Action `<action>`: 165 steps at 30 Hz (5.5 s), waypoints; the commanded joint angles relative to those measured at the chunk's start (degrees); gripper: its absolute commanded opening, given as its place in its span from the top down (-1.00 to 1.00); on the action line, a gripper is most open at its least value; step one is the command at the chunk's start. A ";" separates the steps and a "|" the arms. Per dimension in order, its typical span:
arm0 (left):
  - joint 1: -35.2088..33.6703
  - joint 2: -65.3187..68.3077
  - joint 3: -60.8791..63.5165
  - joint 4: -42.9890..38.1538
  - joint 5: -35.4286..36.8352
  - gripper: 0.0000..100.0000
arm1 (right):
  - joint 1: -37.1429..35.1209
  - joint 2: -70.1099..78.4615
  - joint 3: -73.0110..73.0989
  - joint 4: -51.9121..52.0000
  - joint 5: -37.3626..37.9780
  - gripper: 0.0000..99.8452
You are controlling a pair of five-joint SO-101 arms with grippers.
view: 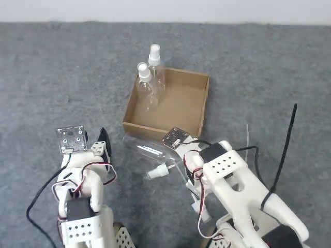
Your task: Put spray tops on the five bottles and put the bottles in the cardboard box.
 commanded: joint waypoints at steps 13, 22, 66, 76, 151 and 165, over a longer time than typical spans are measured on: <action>0.00 -0.97 -0.57 -0.53 0.62 0.68 | 6.55 -2.95 -1.05 0.31 1.05 0.94; 0.00 -0.97 -0.57 -0.53 0.62 0.68 | 17.36 -2.95 -6.59 0.40 0.62 0.94; 0.00 -0.97 -0.57 -0.53 0.62 0.68 | 41.80 -2.95 -17.58 -0.31 -48.79 0.94; 0.00 -0.97 -0.57 -0.53 0.62 0.68 | 53.85 -2.95 -23.12 -0.48 -54.68 0.94; -0.09 -0.97 -0.57 -0.44 0.44 0.68 | 64.92 -2.86 1.41 -28.97 -67.96 0.94; -0.09 -0.97 -0.57 -0.44 0.44 0.68 | 62.29 -2.95 1.05 -28.53 -68.04 0.44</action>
